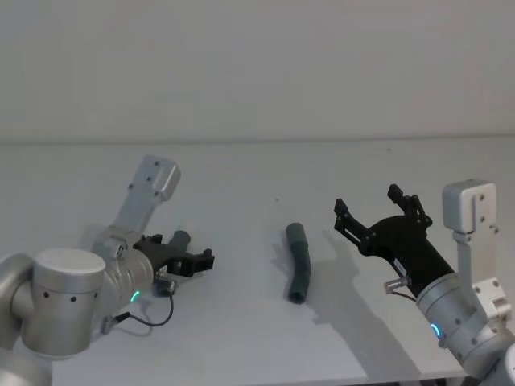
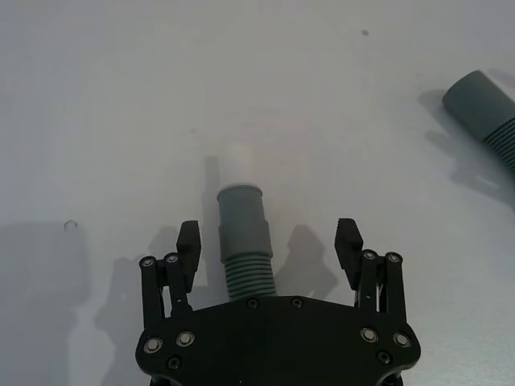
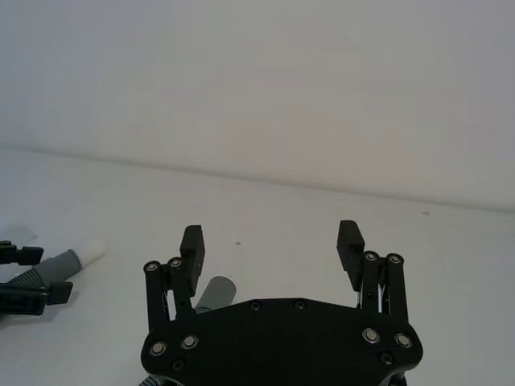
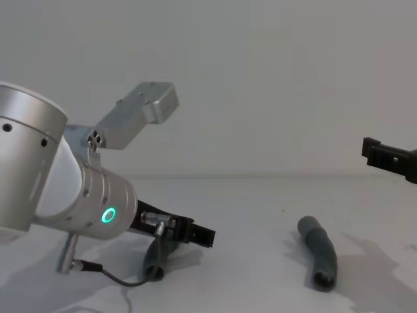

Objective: Use both hands to pick up one end of the pipe from the table, align the ends, and insert them.

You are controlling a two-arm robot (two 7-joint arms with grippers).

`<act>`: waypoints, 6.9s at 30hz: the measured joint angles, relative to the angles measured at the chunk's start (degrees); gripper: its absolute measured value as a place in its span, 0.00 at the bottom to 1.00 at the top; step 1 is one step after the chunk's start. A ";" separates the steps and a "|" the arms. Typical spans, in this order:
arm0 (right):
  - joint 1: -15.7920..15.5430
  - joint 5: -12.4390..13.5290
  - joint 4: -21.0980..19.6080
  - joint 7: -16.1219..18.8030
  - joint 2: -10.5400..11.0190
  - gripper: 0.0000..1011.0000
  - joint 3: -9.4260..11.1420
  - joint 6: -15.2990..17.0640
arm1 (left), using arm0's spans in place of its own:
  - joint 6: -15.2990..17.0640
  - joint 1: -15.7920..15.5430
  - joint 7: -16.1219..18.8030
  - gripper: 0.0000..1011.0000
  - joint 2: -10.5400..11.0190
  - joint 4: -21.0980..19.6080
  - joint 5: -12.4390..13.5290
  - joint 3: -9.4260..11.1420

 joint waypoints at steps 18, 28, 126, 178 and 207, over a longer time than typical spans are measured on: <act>0.00 0.00 0.00 0.00 0.00 0.99 0.00 0.00 | 1.44 -3.06 -1.91 0.50 1.34 2.30 3.40 3.99; 0.00 0.00 0.00 0.00 0.00 0.99 0.00 0.00 | 1.28 -3.61 -2.58 0.35 1.47 3.01 4.83 5.45; 0.00 0.00 0.00 0.01 -0.03 0.99 0.00 0.07 | -44.73 -34.58 -88.32 0.35 15.67 35.36 -5.82 20.84; 11.61 -5.62 6.28 -1.06 -5.39 0.99 -9.44 26.40 | -52.25 -44.58 -110.62 0.35 10.33 53.78 -7.77 25.53; 13.39 -6.97 10.36 -2.22 -7.52 0.68 -8.15 31.87 | -52.35 -44.72 -110.97 0.35 10.25 54.07 -7.77 25.59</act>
